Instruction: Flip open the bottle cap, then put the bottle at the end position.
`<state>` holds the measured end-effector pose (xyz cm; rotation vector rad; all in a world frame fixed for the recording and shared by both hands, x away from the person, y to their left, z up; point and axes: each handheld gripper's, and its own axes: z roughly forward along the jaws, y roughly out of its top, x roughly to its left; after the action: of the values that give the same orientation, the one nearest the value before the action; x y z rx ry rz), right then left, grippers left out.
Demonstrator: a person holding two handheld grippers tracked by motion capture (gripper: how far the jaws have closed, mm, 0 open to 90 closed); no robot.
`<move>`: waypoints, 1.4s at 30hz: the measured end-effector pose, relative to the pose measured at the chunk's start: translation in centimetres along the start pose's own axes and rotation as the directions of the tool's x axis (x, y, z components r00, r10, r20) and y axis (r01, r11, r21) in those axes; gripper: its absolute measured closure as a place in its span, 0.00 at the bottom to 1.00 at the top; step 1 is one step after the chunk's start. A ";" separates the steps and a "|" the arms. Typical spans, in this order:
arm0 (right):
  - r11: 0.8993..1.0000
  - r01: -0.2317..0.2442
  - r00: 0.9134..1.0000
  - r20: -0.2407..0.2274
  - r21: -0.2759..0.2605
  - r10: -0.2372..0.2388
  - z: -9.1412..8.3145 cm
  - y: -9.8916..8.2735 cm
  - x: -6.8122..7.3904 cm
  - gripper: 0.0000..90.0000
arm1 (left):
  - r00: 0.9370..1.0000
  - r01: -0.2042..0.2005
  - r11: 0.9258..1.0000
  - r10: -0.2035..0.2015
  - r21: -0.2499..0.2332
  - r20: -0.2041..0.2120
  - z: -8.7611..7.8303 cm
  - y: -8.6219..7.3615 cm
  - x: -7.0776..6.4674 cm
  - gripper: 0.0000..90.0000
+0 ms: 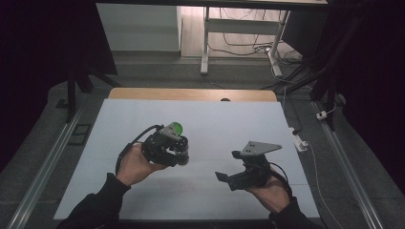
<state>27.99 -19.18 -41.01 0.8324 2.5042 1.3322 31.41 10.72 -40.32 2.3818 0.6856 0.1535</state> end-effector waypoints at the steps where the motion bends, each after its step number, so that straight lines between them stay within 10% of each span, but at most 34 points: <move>1: 1.000 -0.010 1.000 0.011 -0.002 0.010 -0.1 -0.3 -0.1 0.04 | 1.000 0.002 1.000 -0.002 -0.002 0.000 0.0 0.0 0.0 0.59; 20: 0.996 -0.084 0.986 0.145 -0.015 0.085 -2.5 -6.2 -1.8 0.00 | 1.000 0.000 1.000 0.000 -0.014 -0.003 -0.5 0.5 0.3 0.59; 42: 0.990 -0.139 0.968 0.216 0.031 0.130 -4.0 -8.7 -2.6 0.00 | 1.000 0.016 1.000 -0.016 -0.014 -0.016 -0.1 1.1 1.5 0.59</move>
<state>25.14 -27.25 -46.01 1.1105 2.3547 1.1574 33.16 10.79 -39.65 2.3641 0.7084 0.1705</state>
